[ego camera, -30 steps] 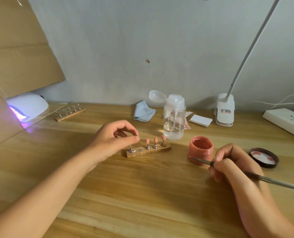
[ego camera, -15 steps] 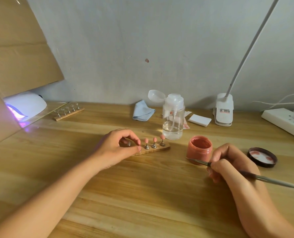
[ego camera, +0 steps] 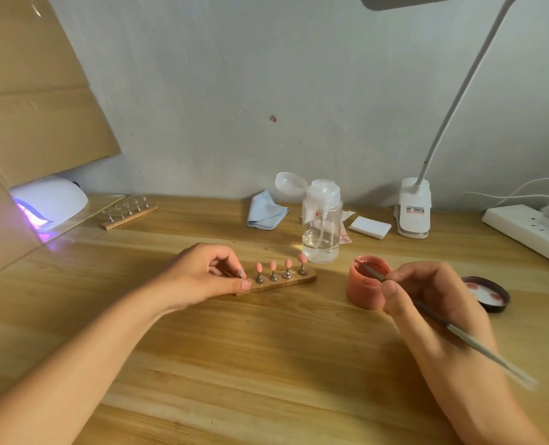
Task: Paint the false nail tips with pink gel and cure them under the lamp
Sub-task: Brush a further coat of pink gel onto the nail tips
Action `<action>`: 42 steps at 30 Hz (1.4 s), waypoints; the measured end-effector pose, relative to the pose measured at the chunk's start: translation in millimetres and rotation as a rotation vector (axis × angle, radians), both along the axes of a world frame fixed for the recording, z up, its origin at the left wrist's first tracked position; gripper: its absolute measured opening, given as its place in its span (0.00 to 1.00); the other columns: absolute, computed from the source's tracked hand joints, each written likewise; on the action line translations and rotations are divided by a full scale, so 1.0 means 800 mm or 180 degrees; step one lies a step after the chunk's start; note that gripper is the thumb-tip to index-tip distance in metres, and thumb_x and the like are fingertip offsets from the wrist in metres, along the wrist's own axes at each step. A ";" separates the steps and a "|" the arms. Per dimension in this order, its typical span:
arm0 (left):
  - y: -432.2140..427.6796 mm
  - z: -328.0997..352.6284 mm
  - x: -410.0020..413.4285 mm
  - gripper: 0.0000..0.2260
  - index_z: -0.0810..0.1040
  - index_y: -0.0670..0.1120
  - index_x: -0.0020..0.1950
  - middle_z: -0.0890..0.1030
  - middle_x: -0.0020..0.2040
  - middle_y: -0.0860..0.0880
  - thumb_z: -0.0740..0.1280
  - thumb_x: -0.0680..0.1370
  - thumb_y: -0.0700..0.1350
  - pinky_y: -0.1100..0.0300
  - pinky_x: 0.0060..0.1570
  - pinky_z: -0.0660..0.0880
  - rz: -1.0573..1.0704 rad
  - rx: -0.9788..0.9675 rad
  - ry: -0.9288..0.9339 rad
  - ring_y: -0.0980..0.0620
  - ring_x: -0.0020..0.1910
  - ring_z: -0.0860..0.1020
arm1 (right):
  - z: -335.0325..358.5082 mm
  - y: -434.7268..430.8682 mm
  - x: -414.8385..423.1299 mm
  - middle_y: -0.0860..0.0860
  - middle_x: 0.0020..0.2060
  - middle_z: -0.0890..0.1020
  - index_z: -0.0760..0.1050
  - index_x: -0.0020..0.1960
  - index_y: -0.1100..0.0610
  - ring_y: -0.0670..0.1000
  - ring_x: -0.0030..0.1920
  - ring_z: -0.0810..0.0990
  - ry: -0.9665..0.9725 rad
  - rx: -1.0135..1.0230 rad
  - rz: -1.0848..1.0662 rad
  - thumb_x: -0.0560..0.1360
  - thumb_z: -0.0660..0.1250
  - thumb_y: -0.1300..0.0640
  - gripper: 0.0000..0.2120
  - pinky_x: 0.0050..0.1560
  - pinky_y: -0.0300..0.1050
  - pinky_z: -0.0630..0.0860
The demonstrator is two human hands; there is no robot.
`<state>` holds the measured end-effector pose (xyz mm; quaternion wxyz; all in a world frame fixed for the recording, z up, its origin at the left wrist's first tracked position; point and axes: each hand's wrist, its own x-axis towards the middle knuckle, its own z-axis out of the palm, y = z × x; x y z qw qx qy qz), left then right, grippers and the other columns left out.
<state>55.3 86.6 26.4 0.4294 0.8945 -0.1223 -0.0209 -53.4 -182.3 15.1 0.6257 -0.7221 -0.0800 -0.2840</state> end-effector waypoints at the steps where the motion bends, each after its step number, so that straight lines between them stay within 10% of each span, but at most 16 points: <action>1: 0.000 -0.001 -0.001 0.08 0.82 0.49 0.37 0.85 0.37 0.50 0.81 0.67 0.44 0.60 0.42 0.71 0.0036 0.0062 -0.0044 0.60 0.33 0.76 | 0.001 0.000 0.000 0.47 0.40 0.85 0.77 0.46 0.58 0.40 0.38 0.82 -0.0010 -0.0014 -0.0051 0.74 0.68 0.66 0.05 0.40 0.29 0.74; 9: -0.010 0.039 -0.021 0.07 0.80 0.59 0.40 0.81 0.33 0.65 0.78 0.68 0.54 0.59 0.42 0.76 0.0282 0.1419 -0.0671 0.67 0.35 0.79 | 0.006 -0.023 0.008 0.47 0.41 0.85 0.80 0.48 0.52 0.44 0.43 0.82 0.0016 -0.0205 -0.0392 0.79 0.63 0.63 0.10 0.44 0.36 0.76; 17: -0.057 0.047 -0.051 0.05 0.83 0.59 0.40 0.81 0.35 0.64 0.78 0.70 0.51 0.72 0.35 0.68 -0.1031 0.0595 -0.0399 0.67 0.30 0.72 | 0.005 -0.032 0.020 0.46 0.36 0.84 0.71 0.46 0.47 0.45 0.35 0.79 0.0334 -0.0624 -0.0568 0.78 0.62 0.53 0.03 0.36 0.39 0.73; 25: -0.093 -0.016 -0.060 0.08 0.80 0.70 0.41 0.82 0.35 0.62 0.74 0.73 0.55 0.69 0.38 0.69 -0.0741 0.0178 -0.0713 0.65 0.35 0.74 | 0.013 -0.029 0.026 0.53 0.33 0.82 0.70 0.45 0.48 0.56 0.38 0.80 0.0633 -0.1196 -0.0729 0.77 0.63 0.50 0.04 0.43 0.58 0.78; 31: -0.095 -0.024 -0.058 0.09 0.82 0.64 0.44 0.77 0.33 0.71 0.74 0.75 0.47 0.75 0.36 0.66 -0.0782 0.0079 -0.0815 0.65 0.30 0.72 | 0.014 -0.026 0.018 0.51 0.34 0.83 0.72 0.46 0.51 0.52 0.36 0.80 0.0417 -0.0862 -0.0529 0.78 0.62 0.52 0.03 0.41 0.51 0.76; 36: -0.098 -0.031 -0.061 0.05 0.81 0.57 0.44 0.79 0.37 0.62 0.75 0.74 0.49 0.65 0.66 0.62 -0.0631 0.0048 -0.1004 0.67 0.36 0.72 | 0.012 -0.010 -0.006 0.57 0.38 0.85 0.76 0.46 0.62 0.49 0.37 0.82 0.0431 0.0318 0.0397 0.78 0.64 0.67 0.03 0.42 0.38 0.78; 42: -0.098 -0.033 -0.058 0.07 0.80 0.60 0.43 0.78 0.36 0.67 0.76 0.73 0.49 0.71 0.40 0.66 -0.0659 0.0083 -0.1033 0.60 0.27 0.70 | 0.001 -0.003 -0.009 0.56 0.29 0.81 0.72 0.40 0.63 0.46 0.30 0.77 0.0851 0.0395 0.0537 0.73 0.63 0.70 0.05 0.34 0.33 0.73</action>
